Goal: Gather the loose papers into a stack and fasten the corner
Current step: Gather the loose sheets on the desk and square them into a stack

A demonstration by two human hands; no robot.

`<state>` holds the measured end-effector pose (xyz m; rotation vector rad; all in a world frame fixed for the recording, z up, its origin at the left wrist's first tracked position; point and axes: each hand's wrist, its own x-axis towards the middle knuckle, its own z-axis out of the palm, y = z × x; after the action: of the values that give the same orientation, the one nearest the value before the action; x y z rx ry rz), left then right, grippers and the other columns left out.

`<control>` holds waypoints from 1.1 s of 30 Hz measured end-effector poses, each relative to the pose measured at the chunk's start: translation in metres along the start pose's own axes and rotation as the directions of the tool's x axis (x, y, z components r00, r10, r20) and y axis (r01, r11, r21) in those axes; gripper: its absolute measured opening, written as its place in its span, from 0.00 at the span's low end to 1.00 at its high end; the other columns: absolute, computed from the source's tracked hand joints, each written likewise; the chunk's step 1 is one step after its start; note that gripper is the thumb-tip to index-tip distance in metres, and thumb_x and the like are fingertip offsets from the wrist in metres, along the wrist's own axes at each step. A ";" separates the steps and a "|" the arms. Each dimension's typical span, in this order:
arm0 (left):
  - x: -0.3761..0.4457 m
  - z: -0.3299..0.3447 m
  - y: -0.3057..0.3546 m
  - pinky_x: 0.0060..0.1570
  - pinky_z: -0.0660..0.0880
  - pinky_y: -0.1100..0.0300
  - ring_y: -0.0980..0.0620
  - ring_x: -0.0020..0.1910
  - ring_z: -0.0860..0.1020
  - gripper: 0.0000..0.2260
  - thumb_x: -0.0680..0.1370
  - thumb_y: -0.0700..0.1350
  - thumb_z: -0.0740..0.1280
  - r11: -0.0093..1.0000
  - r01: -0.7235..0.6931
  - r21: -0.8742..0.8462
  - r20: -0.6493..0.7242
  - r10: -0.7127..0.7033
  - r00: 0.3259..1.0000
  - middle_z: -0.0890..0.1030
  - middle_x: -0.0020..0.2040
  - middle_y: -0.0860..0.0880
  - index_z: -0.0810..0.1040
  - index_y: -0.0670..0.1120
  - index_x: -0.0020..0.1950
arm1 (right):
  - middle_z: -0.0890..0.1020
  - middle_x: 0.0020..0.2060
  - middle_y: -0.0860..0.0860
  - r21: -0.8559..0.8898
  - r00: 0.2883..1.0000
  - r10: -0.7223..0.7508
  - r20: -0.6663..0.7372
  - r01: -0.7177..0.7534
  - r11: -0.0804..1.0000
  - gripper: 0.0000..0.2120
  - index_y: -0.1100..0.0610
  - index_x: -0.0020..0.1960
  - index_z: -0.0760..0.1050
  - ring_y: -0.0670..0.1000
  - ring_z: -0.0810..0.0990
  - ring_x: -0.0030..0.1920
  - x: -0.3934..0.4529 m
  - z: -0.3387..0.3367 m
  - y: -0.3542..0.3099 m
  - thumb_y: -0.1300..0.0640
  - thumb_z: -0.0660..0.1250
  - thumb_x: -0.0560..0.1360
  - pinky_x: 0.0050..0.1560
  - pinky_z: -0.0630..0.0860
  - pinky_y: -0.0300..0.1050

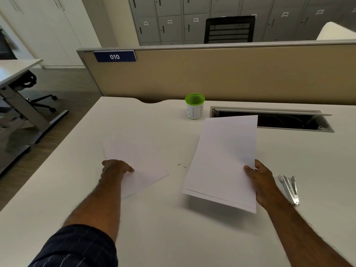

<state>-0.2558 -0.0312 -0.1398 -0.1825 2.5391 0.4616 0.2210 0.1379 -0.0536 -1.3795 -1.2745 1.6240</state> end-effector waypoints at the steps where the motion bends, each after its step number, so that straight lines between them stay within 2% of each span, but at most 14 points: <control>1: -0.021 -0.004 -0.004 0.64 0.72 0.41 0.36 0.60 0.77 0.46 0.53 0.48 0.84 0.999 -0.029 0.015 -0.034 0.030 0.999 0.76 0.63 0.37 0.69 0.37 0.65 | 0.80 0.57 0.56 0.000 1.000 0.000 0.006 0.000 1.000 0.14 0.55 0.62 0.74 0.60 0.80 0.54 0.000 0.000 -0.001 0.64 0.61 0.79 0.60 0.75 0.58; 3: -0.088 -0.022 -0.008 0.59 0.76 0.43 0.37 0.54 0.80 0.27 0.63 0.44 0.78 0.988 -0.155 -0.007 -0.119 0.153 0.981 0.81 0.57 0.38 0.76 0.37 0.59 | 0.82 0.53 0.55 0.024 1.000 -0.003 0.013 0.003 1.000 0.13 0.54 0.59 0.75 0.57 0.81 0.47 -0.002 -0.002 -0.006 0.66 0.60 0.79 0.53 0.78 0.52; 4: -0.106 -0.027 -0.008 0.59 0.77 0.45 0.37 0.56 0.79 0.21 0.68 0.41 0.74 0.974 -0.222 -0.047 -0.150 0.213 0.965 0.81 0.58 0.38 0.77 0.38 0.60 | 0.82 0.50 0.54 0.040 1.000 -0.007 0.017 0.006 0.999 0.13 0.53 0.57 0.76 0.55 0.80 0.44 -0.003 -0.002 -0.009 0.66 0.60 0.78 0.50 0.78 0.49; 7: -0.137 -0.037 -0.005 0.63 0.73 0.50 0.38 0.64 0.75 0.18 0.75 0.37 0.65 0.902 -0.396 -0.169 -0.215 0.359 0.908 0.78 0.65 0.40 0.77 0.41 0.65 | 0.82 0.49 0.54 0.067 0.999 -0.017 0.036 0.015 0.998 0.13 0.51 0.53 0.76 0.53 0.80 0.42 -0.006 -0.002 -0.017 0.67 0.60 0.78 0.47 0.77 0.46; 10: -0.159 -0.050 0.005 0.61 0.75 0.47 0.37 0.59 0.77 0.13 0.77 0.39 0.64 0.797 -0.547 -0.256 -0.299 0.473 0.829 0.80 0.61 0.39 0.80 0.41 0.61 | 0.82 0.51 0.55 0.097 0.998 -0.035 0.057 0.030 0.995 0.13 0.50 0.52 0.77 0.55 0.80 0.44 -0.010 -0.003 -0.026 0.66 0.60 0.78 0.52 0.77 0.51; 13: -0.179 -0.065 0.017 0.61 0.75 0.48 0.40 0.59 0.78 0.13 0.79 0.41 0.63 0.713 -0.610 -0.346 -0.322 0.521 0.791 0.81 0.60 0.42 0.79 0.43 0.62 | 0.82 0.51 0.53 0.130 0.994 -0.064 0.088 0.053 0.990 0.13 0.52 0.59 0.75 0.54 0.80 0.46 -0.014 -0.003 -0.038 0.65 0.59 0.79 0.53 0.77 0.51; 16: -0.203 -0.073 0.026 0.60 0.76 0.48 0.43 0.58 0.79 0.13 0.79 0.41 0.63 0.622 -0.632 -0.462 -0.275 0.577 0.769 0.81 0.59 0.45 0.79 0.45 0.63 | 0.83 0.48 0.49 0.179 0.987 -0.106 0.119 0.084 0.980 0.13 0.52 0.60 0.75 0.51 0.82 0.44 -0.019 -0.001 -0.054 0.63 0.59 0.80 0.45 0.81 0.46; 20: -0.242 -0.062 0.027 0.49 0.77 0.56 0.46 0.49 0.80 0.11 0.80 0.41 0.63 0.537 -0.591 -0.602 -0.099 0.684 0.722 0.82 0.55 0.46 0.80 0.46 0.61 | 0.84 0.39 0.42 0.245 0.981 -0.137 0.134 0.101 0.964 0.11 0.49 0.50 0.77 0.42 0.83 0.34 -0.026 0.007 -0.073 0.61 0.58 0.80 0.34 0.80 0.37; 22: -0.258 -0.053 0.023 0.48 0.78 0.54 0.46 0.49 0.81 0.09 0.80 0.42 0.64 0.522 -0.551 -0.651 0.003 0.728 0.686 0.83 0.54 0.47 0.80 0.49 0.59 | 0.84 0.39 0.42 0.258 0.978 -0.142 0.151 0.100 0.961 0.11 0.49 0.50 0.77 0.43 0.84 0.36 -0.028 0.011 -0.079 0.61 0.58 0.80 0.35 0.81 0.38; 25: -0.275 -0.041 0.018 0.54 0.79 0.48 0.44 0.52 0.82 0.08 0.81 0.45 0.65 0.517 -0.510 -0.688 0.103 0.764 0.637 0.84 0.55 0.47 0.80 0.53 0.57 | 0.83 0.43 0.47 0.253 0.979 -0.147 0.142 0.108 0.962 0.10 0.51 0.52 0.77 0.48 0.82 0.40 -0.031 0.016 -0.083 0.61 0.58 0.80 0.39 0.81 0.42; 29: -0.289 -0.023 0.011 0.58 0.77 0.41 0.41 0.54 0.82 0.08 0.81 0.46 0.64 0.538 -0.413 -0.735 0.205 0.757 0.621 0.84 0.55 0.46 0.79 0.52 0.59 | 0.80 0.49 0.52 0.135 0.986 -0.136 0.095 0.122 0.983 0.10 0.54 0.58 0.73 0.52 0.79 0.46 -0.030 0.019 -0.076 0.61 0.56 0.81 0.48 0.77 0.48; 31: -0.298 -0.014 0.008 0.56 0.79 0.45 0.44 0.52 0.83 0.11 0.82 0.44 0.62 0.537 -0.381 -0.753 0.235 0.760 0.607 0.85 0.55 0.47 0.78 0.49 0.63 | 0.80 0.54 0.54 0.084 0.989 -0.111 0.097 0.103 0.991 0.11 0.55 0.61 0.72 0.55 0.79 0.50 -0.028 0.018 -0.068 0.61 0.56 0.80 0.54 0.76 0.51; 33: -0.306 -0.006 0.005 0.49 0.80 0.56 0.52 0.49 0.83 0.11 0.83 0.44 0.60 0.533 -0.381 -0.755 0.242 0.767 0.594 0.85 0.54 0.51 0.77 0.47 0.64 | 0.80 0.54 0.53 0.074 0.991 -0.062 0.118 0.054 0.996 0.14 0.55 0.63 0.71 0.55 0.80 0.51 -0.028 0.018 -0.060 0.64 0.56 0.79 0.52 0.77 0.51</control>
<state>-0.0020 -0.0186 0.0315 0.5749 1.6775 1.4410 0.2038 0.1273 0.0122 -1.2071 -1.3006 1.7172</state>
